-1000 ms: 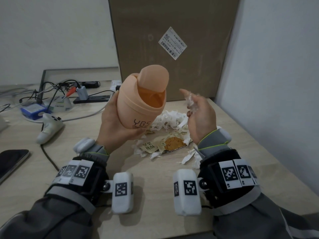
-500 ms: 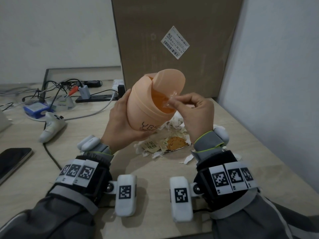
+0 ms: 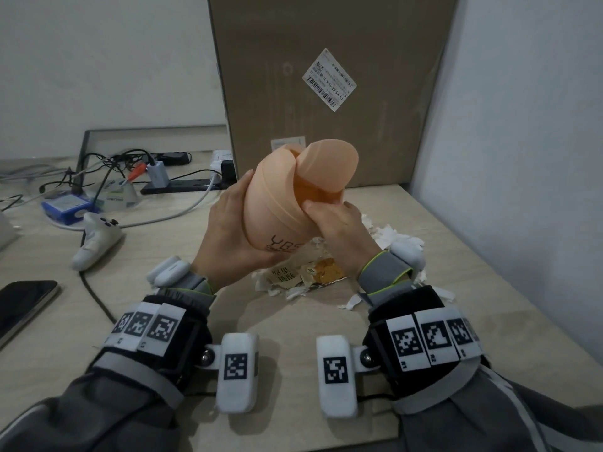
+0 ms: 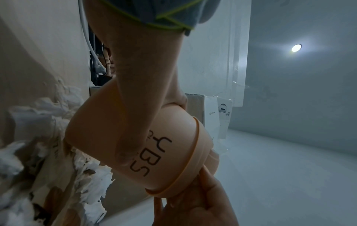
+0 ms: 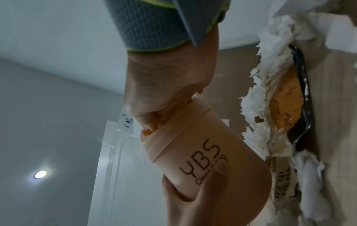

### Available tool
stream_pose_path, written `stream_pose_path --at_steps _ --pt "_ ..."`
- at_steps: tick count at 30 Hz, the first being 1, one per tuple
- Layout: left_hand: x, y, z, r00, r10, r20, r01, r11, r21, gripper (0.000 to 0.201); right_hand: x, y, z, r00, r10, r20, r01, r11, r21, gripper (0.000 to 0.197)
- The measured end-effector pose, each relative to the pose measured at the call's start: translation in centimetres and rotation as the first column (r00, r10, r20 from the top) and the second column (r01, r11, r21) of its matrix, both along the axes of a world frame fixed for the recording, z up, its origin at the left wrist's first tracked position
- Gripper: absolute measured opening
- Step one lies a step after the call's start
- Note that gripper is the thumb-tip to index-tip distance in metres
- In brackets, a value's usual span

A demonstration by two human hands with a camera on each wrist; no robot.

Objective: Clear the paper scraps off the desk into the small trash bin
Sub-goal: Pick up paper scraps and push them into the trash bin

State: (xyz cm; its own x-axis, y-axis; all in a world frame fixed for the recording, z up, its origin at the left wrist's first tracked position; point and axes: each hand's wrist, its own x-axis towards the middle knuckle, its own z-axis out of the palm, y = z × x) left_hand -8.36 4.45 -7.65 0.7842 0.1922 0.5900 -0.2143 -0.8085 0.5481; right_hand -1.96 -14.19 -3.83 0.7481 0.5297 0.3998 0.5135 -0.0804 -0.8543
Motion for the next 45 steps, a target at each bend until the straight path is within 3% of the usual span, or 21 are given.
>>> stream_pose_path --at_steps 3,6,9,12,15,19,22,27,36,42,45 --pt "-0.2 -0.3 0.2 1.000 -0.004 0.005 0.004 1.000 -0.012 0.131 -0.1 0.2 -0.2 1.000 -0.016 0.009 0.017 0.997 -0.069 0.027" --pt "-0.2 -0.3 0.3 1.000 0.011 -0.001 -0.011 1.000 -0.027 0.132 -0.1 -0.1 0.2 0.997 -0.078 -0.001 0.078 0.997 0.003 0.017" --pt "-0.1 -0.2 0.3 1.000 0.020 -0.015 -0.020 0.999 -0.029 0.133 0.1 -0.3 0.2 0.982 -0.130 0.138 0.116 0.988 0.103 0.017" --pt "0.0 0.0 0.2 0.999 0.031 -0.035 -0.033 0.998 -0.048 0.136 0.3 -0.4 0.4 0.980 -0.180 0.085 0.159 0.964 0.213 0.017" --pt "0.1 0.1 0.1 0.999 0.034 -0.028 -0.035 0.998 -0.044 0.135 -0.1 -0.5 0.5 0.981 -0.152 0.122 0.126 0.971 0.201 0.010" --pt "0.0 0.0 0.2 0.998 0.043 -0.035 -0.045 0.997 -0.067 0.136 -0.4 0.0 0.2 0.997 -0.053 0.064 0.048 0.996 0.076 0.060" --pt "0.0 -0.1 0.1 0.998 0.041 -0.041 -0.044 0.996 -0.074 0.136 -0.4 0.2 0.0 0.997 -0.029 0.065 0.029 1.000 -0.005 0.077" --pt "0.2 0.4 -0.1 0.999 0.036 -0.020 -0.038 0.995 -0.097 0.139 -0.3 -0.5 0.5 0.983 -0.149 0.109 0.112 0.949 0.294 0.056" --pt "0.2 0.2 -0.1 0.999 0.036 -0.031 -0.038 0.998 -0.055 0.134 -0.8 0.1 -0.1 0.995 -0.029 0.093 0.024 0.998 0.058 0.067" --pt "0.4 0.5 -0.2 0.999 0.042 0.001 -0.042 0.993 -0.108 0.138 0.0 -0.1 0.0 0.985 -0.142 0.102 0.096 0.926 0.364 0.060" --pt "0.4 0.5 -0.3 0.999 0.035 -0.007 -0.036 0.994 -0.101 0.137 0.0 -0.1 -0.3 0.989 -0.104 0.105 0.066 0.948 0.311 0.057"
